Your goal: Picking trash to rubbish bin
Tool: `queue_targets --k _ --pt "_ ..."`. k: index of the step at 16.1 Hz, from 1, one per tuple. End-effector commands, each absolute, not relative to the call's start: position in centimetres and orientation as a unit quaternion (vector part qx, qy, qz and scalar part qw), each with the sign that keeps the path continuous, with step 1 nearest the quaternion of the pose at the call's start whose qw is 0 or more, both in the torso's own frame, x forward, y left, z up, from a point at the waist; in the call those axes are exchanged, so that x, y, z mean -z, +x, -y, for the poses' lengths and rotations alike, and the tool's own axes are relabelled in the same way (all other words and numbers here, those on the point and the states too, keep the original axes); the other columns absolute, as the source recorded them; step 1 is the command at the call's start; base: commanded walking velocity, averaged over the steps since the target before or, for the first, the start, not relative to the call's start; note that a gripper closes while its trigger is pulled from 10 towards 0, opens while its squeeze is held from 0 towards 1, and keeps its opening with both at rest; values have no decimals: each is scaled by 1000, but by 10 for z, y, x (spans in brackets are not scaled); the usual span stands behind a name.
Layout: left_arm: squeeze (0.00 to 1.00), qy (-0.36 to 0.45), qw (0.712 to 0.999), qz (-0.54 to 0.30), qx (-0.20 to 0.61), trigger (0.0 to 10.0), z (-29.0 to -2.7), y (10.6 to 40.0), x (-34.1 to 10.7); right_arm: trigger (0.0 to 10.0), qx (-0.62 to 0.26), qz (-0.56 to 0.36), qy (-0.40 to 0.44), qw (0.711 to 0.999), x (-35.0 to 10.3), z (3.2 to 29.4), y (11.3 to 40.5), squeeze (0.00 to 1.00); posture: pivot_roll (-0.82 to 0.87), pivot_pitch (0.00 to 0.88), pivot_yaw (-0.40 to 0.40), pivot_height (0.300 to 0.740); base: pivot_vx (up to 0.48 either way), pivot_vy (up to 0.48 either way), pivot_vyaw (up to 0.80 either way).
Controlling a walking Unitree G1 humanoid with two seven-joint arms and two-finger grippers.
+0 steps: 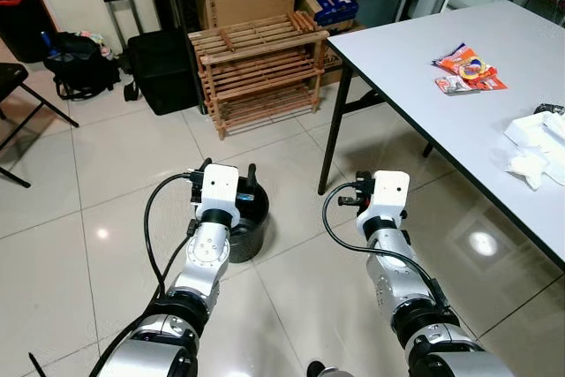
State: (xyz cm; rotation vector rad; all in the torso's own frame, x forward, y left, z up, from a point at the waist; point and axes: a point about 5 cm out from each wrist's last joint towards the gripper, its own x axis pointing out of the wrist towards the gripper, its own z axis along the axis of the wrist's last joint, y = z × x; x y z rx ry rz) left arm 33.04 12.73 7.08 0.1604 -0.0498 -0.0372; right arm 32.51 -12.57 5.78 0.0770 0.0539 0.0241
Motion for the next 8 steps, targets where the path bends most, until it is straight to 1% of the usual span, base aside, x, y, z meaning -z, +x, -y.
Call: queue_targets --k 1,5,7,8 --pt "0 79 996 26 22 10000 -129 330 -71 10000 -12 -25 39 999 -60 123 327 0 9 19 47 740 0 0 -800" --pt "0 82 996 28 19 10000 -136 332 -74 10000 -9 -24 30 999 -61 121 328 0 5 0 72 740 0 0 -800" --pt "0 81 996 28 14 10000 -138 333 -75 10000 -8 -20 32 999 -63 121 329 0 6 0 75 740 0 0 -800" --pt "0 75 997 25 9 10000 -136 332 -73 10000 -7 -18 30 999 -63 124 329 0 2 0 64 740 0 0 -800"
